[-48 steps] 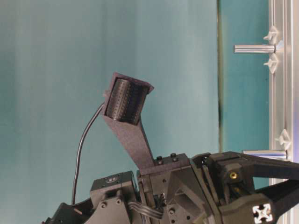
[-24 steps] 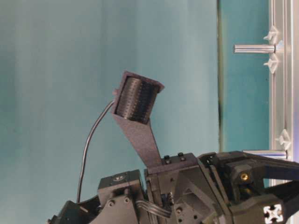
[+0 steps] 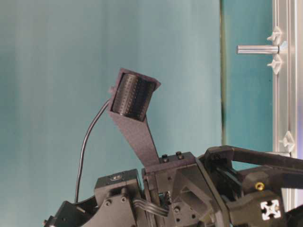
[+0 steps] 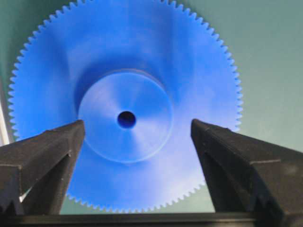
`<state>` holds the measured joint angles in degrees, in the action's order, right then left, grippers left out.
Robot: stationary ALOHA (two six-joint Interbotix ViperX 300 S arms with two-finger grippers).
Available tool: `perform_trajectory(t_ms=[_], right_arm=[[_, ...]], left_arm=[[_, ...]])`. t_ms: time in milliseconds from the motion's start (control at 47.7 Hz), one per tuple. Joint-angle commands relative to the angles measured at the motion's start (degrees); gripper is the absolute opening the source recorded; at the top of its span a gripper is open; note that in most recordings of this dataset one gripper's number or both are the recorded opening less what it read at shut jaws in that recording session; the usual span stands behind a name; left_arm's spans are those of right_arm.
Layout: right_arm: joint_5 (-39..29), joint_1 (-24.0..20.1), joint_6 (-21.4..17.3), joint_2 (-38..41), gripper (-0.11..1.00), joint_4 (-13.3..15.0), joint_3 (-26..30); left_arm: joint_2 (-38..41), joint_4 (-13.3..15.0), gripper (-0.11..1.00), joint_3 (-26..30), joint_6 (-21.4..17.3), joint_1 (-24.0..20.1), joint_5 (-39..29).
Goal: Insert the large gear onto the shaft.
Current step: 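Close the left gripper on the blue gear's hub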
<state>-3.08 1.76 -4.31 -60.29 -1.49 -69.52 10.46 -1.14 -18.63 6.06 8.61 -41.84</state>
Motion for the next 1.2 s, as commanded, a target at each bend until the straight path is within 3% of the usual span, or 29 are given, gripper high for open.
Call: perform_trajectory(t_ms=[0,1175], right_arm=[[0.3,0.1,-0.5,0.3,0.00,-0.1,0.6],[0.3,0.1,-0.5,-0.5,0.00,-0.1,0.6]], left_arm=[[-0.8,-0.1,0.95,1.2,-0.1,0.3,-0.1],[2.2,-0.1,0.95,1.1,0.2,-1.1,1.7]])
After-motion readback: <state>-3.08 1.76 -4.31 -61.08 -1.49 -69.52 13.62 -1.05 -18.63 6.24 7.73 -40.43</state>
